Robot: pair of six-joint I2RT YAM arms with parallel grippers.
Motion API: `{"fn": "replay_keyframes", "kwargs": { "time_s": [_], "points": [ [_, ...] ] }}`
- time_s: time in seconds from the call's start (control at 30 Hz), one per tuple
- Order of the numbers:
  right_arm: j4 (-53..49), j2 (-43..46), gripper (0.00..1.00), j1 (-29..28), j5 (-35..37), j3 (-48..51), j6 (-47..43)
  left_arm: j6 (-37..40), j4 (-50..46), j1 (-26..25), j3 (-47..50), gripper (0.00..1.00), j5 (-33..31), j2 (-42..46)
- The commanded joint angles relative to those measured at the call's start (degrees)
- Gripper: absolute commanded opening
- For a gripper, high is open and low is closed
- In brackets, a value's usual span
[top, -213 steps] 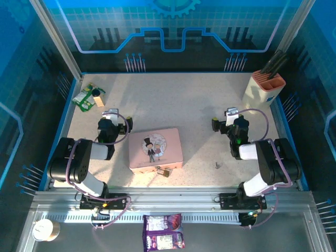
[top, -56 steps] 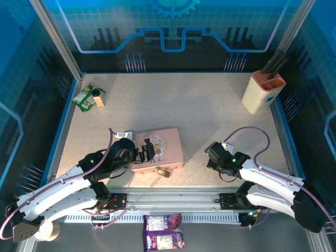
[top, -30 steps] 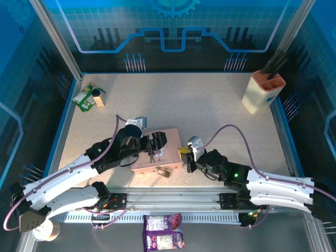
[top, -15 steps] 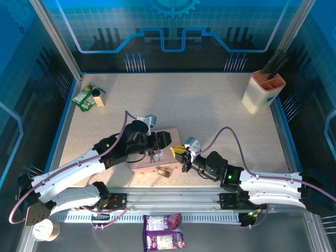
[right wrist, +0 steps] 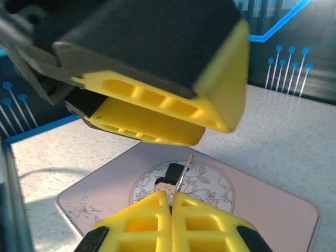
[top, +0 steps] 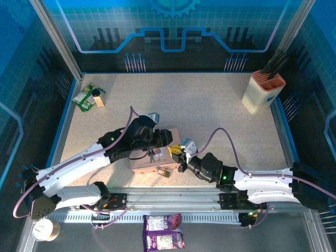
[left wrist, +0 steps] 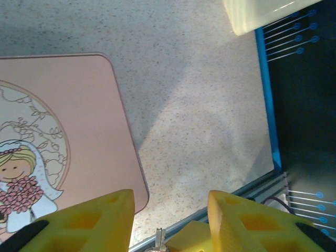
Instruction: Unlock a padlock with a key
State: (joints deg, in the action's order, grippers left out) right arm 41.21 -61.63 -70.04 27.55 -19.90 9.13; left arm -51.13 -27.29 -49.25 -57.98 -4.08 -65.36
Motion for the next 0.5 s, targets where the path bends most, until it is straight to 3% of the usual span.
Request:
{"fn": "replay_keyframes", "kwargs": {
  "time_s": [0.0,0.23,0.47],
  "points": [
    [3.20,-2.58,0.00,-2.18,7.39,-3.10,-6.96,-1.03,-6.77,-0.49,-2.60,0.41,-2.29,-1.77],
    [8.45,-8.99,0.00,-5.31,15.56,-5.50,-15.61,-1.69,-11.39,-0.59,-4.71,0.39,-3.64,-3.68],
    [14.05,-13.90,0.00,-7.12,19.28,-6.55,-20.73,-1.94,-13.07,-0.58,-5.57,0.32,-4.81,-3.98]
  ]
}}
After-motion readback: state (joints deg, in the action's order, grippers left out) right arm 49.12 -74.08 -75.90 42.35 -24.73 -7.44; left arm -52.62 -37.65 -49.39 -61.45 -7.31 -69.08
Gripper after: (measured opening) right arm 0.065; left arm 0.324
